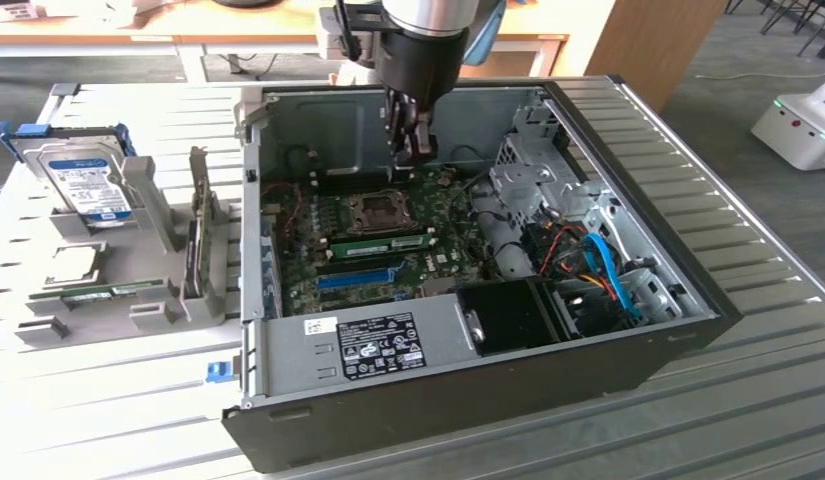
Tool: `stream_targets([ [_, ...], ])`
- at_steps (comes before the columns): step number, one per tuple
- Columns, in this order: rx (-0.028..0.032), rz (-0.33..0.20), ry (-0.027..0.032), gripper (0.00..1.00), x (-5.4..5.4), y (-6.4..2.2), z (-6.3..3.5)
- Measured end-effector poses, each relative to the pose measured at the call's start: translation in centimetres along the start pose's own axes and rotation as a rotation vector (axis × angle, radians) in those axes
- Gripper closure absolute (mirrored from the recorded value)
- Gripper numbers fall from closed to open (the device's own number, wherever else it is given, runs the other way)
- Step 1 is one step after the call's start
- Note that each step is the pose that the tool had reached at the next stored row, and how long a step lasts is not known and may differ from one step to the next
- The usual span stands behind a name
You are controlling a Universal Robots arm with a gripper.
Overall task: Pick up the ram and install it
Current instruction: 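Press down the ram until it locks into place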
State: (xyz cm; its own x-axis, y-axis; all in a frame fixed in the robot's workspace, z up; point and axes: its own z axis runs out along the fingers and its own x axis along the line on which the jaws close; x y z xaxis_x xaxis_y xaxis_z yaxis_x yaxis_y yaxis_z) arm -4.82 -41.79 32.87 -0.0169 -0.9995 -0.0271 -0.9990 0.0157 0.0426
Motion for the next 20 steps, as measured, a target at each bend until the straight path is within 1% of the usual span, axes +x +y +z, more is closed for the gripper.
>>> stream_targets([
  [15, 0.0, 0.001, 0.0002, 0.89, 0.0, -0.04, 0.0],
  [20, 0.001, 0.035, -0.0002, 0.89, -0.01, -0.04, 0.01],
])
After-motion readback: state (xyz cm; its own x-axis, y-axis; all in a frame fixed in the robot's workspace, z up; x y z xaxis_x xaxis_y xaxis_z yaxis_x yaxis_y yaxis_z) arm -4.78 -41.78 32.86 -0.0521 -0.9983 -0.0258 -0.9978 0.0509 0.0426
